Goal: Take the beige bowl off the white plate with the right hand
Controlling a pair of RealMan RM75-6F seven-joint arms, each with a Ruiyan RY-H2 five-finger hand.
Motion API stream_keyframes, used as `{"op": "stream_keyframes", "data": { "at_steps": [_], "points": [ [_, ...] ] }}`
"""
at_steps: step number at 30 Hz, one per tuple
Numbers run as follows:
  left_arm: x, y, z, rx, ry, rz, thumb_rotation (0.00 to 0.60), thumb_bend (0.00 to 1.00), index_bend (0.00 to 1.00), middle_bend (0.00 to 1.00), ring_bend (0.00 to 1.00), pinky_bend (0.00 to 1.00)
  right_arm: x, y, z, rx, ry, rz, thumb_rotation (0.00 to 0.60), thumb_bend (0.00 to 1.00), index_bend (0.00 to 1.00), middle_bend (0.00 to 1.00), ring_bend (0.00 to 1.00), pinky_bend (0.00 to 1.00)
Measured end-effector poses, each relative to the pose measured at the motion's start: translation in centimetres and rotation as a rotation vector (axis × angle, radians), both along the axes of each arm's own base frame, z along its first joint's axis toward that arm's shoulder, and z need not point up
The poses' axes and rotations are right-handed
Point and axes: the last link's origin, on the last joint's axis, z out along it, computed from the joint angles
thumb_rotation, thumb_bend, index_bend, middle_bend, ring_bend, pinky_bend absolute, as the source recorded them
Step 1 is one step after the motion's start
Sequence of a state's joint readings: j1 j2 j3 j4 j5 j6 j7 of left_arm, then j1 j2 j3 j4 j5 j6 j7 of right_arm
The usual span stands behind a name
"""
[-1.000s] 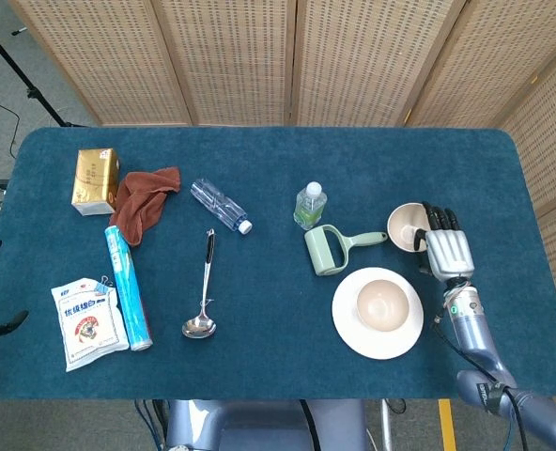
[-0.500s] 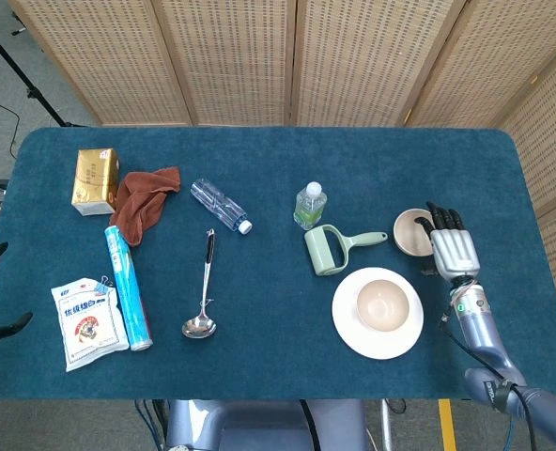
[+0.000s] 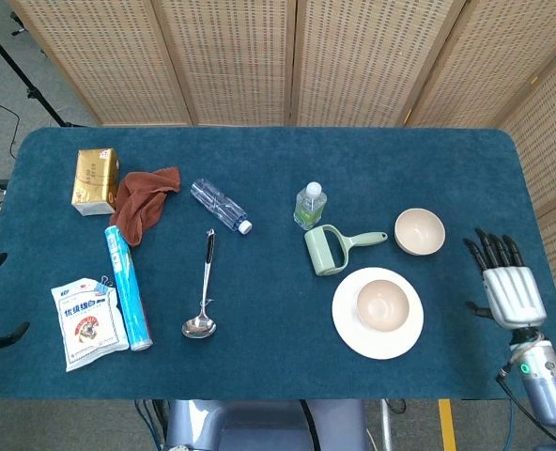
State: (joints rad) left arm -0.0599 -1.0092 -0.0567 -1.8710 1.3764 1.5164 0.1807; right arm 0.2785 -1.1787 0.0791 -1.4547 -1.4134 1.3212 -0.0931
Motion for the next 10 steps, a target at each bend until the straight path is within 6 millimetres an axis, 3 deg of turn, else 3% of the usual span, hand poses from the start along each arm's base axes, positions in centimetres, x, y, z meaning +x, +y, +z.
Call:
{"op": "stream_keyframes", "data": {
  "at_steps": [4,10],
  "points": [
    [-0.4,-1.1,-0.5,-0.003,0.006,0.013,0.6,0.16,0.0,0.0,0.0,0.0,-1.2,2.6,0.7,-0.008,-0.037,-0.021,0.6,0.0,0.03,0.0,0.0,0.0],
    [-0.8,-1.7,-0.6,-0.006,0.007,0.008,0.6,0.16,0.0,0.0,0.0,0.0,-1.1,4.2,1.4,-0.053,-0.087,-0.009,0.6,0.0,0.03,0.0,0.0,0.0]
  ]
}}
